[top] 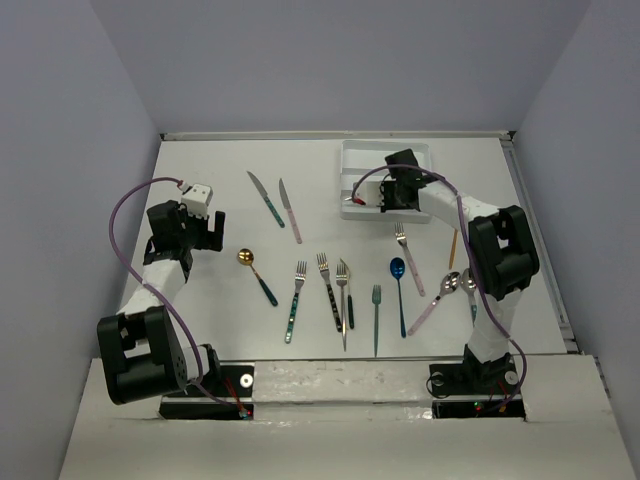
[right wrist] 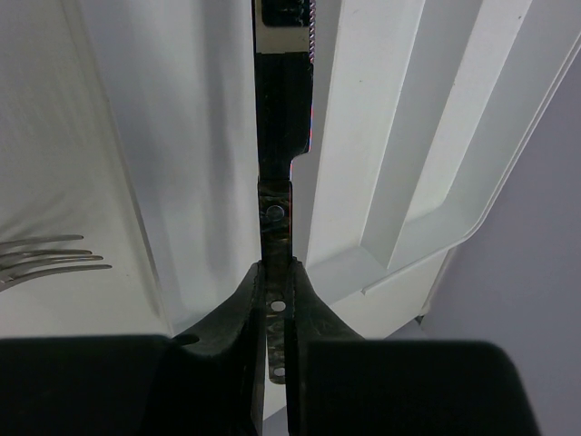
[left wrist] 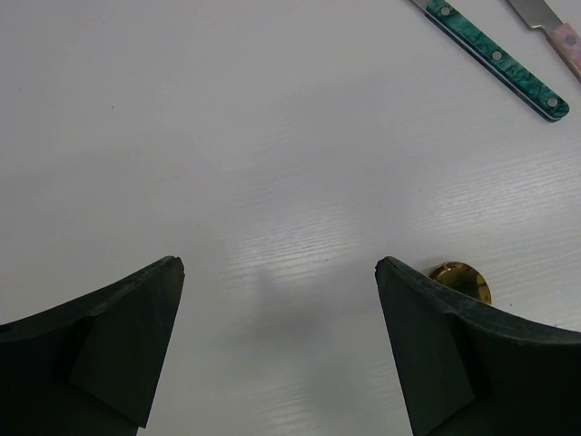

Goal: Sort the eating utensils into containers

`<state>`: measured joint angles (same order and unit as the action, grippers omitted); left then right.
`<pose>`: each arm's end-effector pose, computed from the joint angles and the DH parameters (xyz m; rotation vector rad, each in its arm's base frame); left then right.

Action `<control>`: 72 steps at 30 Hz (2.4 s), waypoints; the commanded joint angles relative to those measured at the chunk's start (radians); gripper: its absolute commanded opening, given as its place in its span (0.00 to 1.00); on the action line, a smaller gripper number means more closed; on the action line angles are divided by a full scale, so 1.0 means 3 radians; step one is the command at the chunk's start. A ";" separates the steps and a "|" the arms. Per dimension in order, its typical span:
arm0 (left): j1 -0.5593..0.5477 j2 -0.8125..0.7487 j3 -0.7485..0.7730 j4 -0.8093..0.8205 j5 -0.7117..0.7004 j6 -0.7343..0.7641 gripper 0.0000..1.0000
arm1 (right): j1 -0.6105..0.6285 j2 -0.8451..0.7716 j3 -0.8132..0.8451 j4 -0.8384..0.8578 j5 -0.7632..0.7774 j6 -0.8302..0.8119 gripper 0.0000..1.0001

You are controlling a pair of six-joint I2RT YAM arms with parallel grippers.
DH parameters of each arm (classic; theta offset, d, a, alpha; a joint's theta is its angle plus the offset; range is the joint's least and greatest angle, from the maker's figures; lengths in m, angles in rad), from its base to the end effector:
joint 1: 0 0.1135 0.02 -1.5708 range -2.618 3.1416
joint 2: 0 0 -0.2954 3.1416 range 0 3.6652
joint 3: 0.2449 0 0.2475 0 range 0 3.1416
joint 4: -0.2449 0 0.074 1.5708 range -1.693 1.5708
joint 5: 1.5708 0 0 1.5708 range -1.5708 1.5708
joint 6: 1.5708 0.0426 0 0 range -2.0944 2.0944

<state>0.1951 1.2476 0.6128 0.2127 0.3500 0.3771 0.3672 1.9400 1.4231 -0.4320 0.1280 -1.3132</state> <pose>0.2570 0.0359 0.2528 0.4001 1.9248 0.0254 0.4058 0.1503 0.2280 -1.8968 1.7713 -0.5279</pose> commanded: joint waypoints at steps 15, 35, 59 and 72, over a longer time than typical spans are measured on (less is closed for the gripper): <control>-0.0021 0.0014 0.0018 0.0033 0.0004 0.0037 0.99 | -0.0017 -0.0601 -0.0331 0.1301 0.0099 0.0643 0.50; -0.0016 -0.0242 -0.0110 0.0058 0.0178 0.0124 0.99 | -0.1336 -0.0873 -0.1175 -0.0181 -0.0242 0.5482 0.55; -0.0016 -0.0298 -0.0151 0.0109 0.0117 0.0134 0.99 | -0.1336 -0.0213 -0.0715 -0.0401 0.0458 0.5237 0.00; -0.0016 -0.0247 -0.0146 0.0119 0.0061 0.0129 0.99 | -0.0807 -0.1088 0.0128 0.0554 0.0908 0.3546 0.00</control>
<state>0.1951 1.1805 0.5800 0.2169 0.3805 0.4038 0.0055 1.6703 1.3327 -0.4698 0.3759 0.0097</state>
